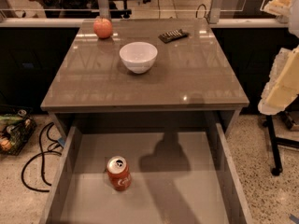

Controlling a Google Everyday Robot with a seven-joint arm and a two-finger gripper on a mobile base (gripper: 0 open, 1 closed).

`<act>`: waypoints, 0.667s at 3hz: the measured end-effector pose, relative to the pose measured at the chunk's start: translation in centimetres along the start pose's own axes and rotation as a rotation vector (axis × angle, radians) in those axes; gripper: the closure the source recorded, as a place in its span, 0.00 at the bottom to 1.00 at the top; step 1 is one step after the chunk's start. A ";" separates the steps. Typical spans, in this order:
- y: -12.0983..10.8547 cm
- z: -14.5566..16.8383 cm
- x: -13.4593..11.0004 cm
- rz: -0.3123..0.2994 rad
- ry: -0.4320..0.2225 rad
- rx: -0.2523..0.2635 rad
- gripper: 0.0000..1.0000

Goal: Pick coke can from top drawer and place on counter

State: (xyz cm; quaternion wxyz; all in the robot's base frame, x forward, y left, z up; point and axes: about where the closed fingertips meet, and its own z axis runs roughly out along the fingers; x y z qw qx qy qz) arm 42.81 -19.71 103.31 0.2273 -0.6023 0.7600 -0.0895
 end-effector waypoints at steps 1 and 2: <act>0.0 -0.2 -0.1 -0.001 -0.003 0.004 0.00; 0.4 0.7 0.5 0.009 -0.076 -0.008 0.00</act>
Offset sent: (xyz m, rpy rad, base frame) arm 0.0001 -0.0229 -0.0558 0.3751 -0.0113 0.1234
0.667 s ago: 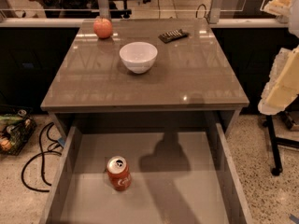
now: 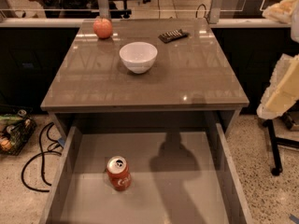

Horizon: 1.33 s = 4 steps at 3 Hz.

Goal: Pick coke can from top drawer and place on counter

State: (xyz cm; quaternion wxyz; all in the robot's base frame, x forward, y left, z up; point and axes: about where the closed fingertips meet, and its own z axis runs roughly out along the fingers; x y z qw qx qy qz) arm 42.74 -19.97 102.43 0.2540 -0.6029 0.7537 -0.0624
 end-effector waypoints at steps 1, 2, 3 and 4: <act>0.6 3.5 3.9 0.042 -0.127 -0.011 0.00; 2.1 7.0 6.4 0.065 -0.279 -0.038 0.00; 4.1 9.6 6.5 0.069 -0.456 -0.086 0.00; 6.1 11.0 4.9 0.059 -0.634 -0.140 0.00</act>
Offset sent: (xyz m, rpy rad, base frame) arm -0.0035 -0.0252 -0.1201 0.6020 -0.0526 0.2109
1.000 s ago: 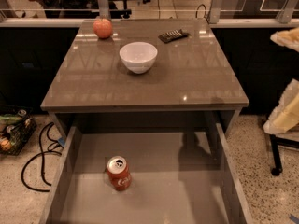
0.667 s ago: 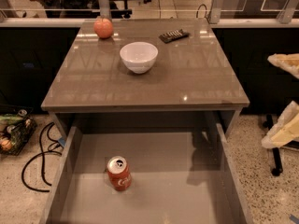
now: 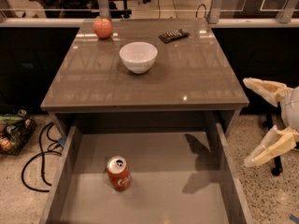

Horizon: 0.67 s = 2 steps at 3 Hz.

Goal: Pick coke can from top drawer and place on counter

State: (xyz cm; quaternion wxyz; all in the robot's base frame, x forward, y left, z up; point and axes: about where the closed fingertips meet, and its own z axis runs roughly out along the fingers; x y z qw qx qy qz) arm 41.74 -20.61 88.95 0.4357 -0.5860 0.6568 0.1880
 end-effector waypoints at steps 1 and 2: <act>0.0 0.0 0.0 0.000 0.000 0.000 0.00; 0.4 1.4 0.9 0.000 -0.003 -0.011 0.00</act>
Offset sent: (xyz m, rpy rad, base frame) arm 0.0057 0.0109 -0.0425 0.0100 0.0201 0.0160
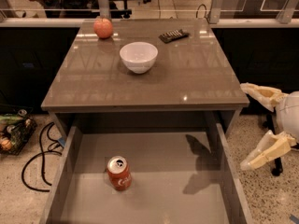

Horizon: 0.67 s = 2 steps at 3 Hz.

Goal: Pick coke can from top drawer and place on counter

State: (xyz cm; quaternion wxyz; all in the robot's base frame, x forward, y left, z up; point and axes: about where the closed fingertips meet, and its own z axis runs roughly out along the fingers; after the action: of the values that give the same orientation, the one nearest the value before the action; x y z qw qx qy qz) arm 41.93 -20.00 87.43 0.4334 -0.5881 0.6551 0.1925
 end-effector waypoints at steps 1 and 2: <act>0.9 3.1 2.1 -0.029 0.014 -0.033 0.00; 2.1 6.6 4.6 -0.050 0.003 -0.068 0.00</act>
Offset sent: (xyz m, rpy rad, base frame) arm 0.0086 0.0422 -0.1361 -0.0204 0.0061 0.1319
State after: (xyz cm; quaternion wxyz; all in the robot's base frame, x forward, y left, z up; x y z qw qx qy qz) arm 42.52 -17.24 79.60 0.4169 -0.6190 0.6339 0.2030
